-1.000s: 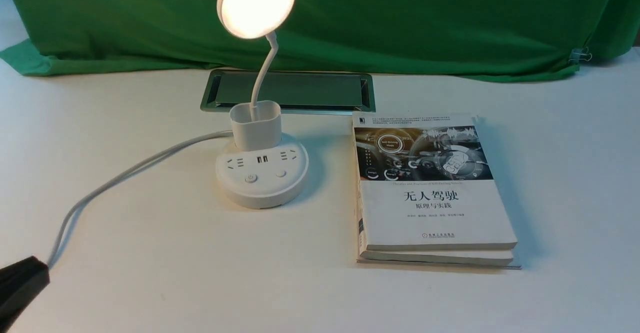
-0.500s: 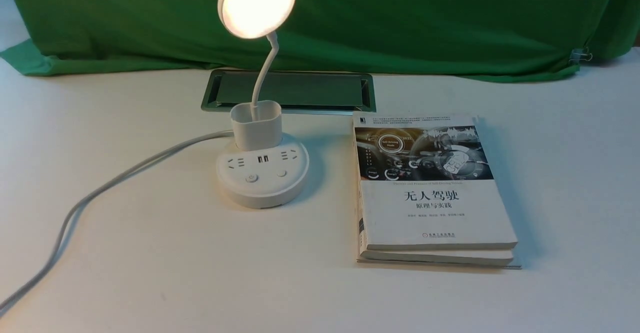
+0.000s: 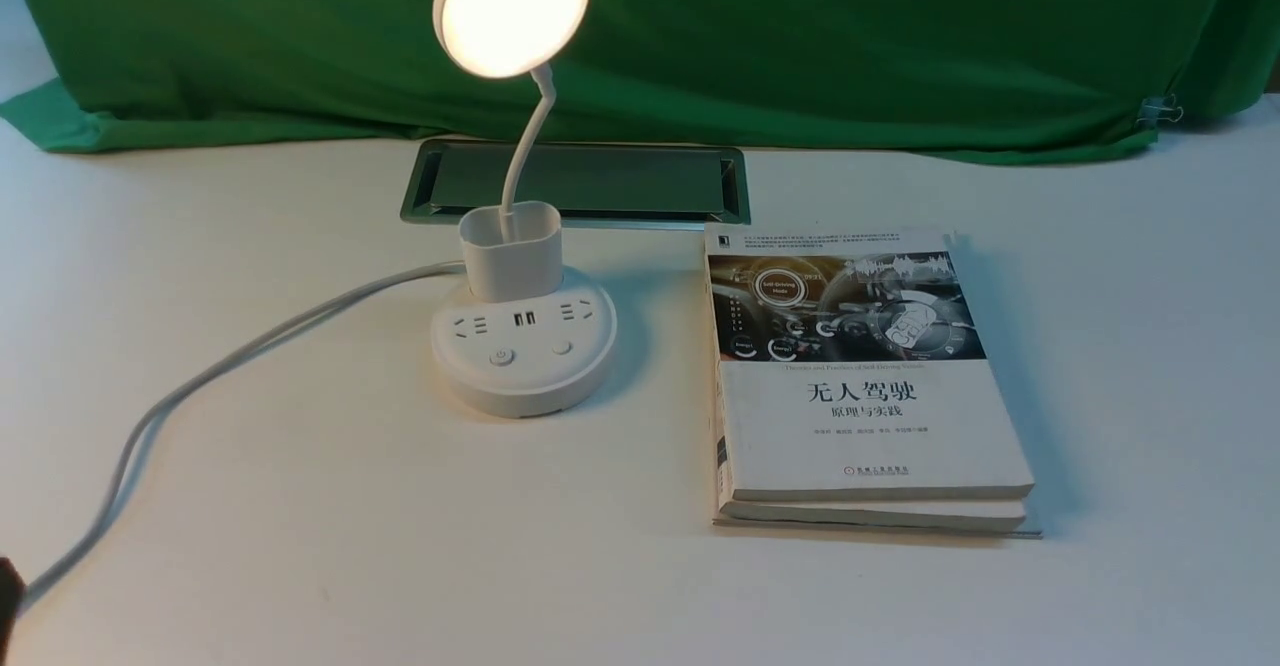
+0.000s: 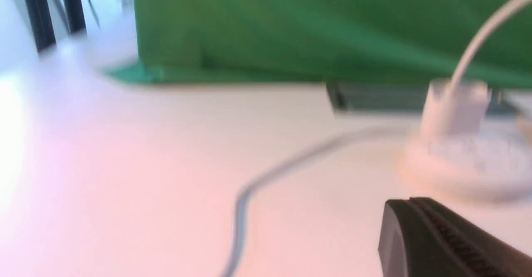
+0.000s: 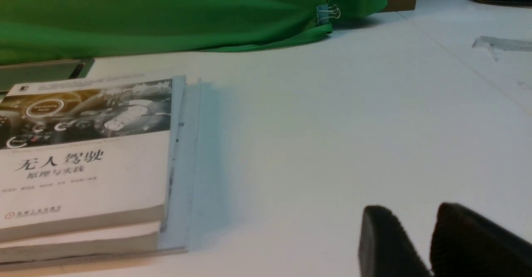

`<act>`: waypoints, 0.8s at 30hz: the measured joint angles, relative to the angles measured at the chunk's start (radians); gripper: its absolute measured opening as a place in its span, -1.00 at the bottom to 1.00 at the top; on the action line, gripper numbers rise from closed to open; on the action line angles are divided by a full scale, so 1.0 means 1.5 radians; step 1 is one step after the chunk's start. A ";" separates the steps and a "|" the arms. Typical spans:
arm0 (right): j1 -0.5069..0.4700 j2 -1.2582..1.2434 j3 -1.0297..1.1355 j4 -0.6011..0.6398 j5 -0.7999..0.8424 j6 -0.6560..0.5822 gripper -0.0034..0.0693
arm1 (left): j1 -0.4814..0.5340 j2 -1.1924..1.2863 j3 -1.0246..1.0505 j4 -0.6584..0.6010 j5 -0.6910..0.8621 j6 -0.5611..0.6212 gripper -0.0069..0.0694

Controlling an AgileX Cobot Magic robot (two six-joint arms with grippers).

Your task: Turn on the desk lamp on the white desktop with your hand.

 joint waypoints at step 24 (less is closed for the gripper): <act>0.000 0.000 0.000 0.000 0.000 0.000 -0.25 | 0.000 0.000 0.000 -0.026 0.008 0.047 -0.82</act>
